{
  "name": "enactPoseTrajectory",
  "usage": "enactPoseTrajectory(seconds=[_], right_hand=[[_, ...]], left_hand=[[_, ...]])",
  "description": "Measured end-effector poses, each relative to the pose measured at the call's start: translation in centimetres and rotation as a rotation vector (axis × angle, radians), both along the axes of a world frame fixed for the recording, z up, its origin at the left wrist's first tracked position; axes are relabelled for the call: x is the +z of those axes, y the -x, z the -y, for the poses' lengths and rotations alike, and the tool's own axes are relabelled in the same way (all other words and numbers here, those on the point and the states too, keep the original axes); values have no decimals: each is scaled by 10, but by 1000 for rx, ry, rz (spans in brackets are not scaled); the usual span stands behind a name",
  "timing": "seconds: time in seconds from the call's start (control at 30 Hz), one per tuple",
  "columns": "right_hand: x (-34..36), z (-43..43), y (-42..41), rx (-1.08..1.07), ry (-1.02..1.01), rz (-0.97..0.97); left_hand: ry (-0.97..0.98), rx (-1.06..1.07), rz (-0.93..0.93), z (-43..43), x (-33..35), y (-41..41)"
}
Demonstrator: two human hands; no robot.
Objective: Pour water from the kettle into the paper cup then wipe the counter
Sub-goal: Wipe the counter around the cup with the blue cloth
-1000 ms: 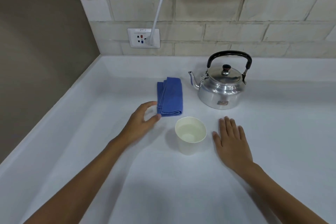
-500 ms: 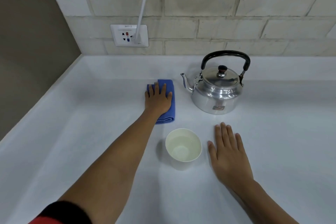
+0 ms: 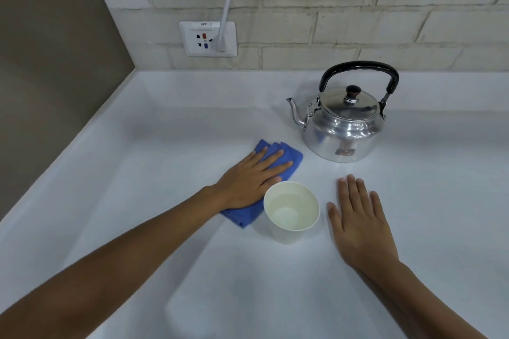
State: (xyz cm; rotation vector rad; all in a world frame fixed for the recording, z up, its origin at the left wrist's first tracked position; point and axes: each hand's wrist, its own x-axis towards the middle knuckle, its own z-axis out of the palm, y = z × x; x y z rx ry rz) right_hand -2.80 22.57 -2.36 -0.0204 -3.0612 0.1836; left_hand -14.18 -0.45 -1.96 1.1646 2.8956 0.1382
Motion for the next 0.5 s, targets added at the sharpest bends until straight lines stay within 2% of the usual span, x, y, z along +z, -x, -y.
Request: enactPoseTrajectory(seconds=[0.13,0.37,0.5], right_hand=[[-1,1,1,-4,-9,-6],[-6,0,5,-16,17,-17],[-7,-3,6,-9,35,2]], left_hand=[[-98,-86,82,22,7,-9],[-71,291,81,-18,7,27],[-40,266,87,-19,7,6]])
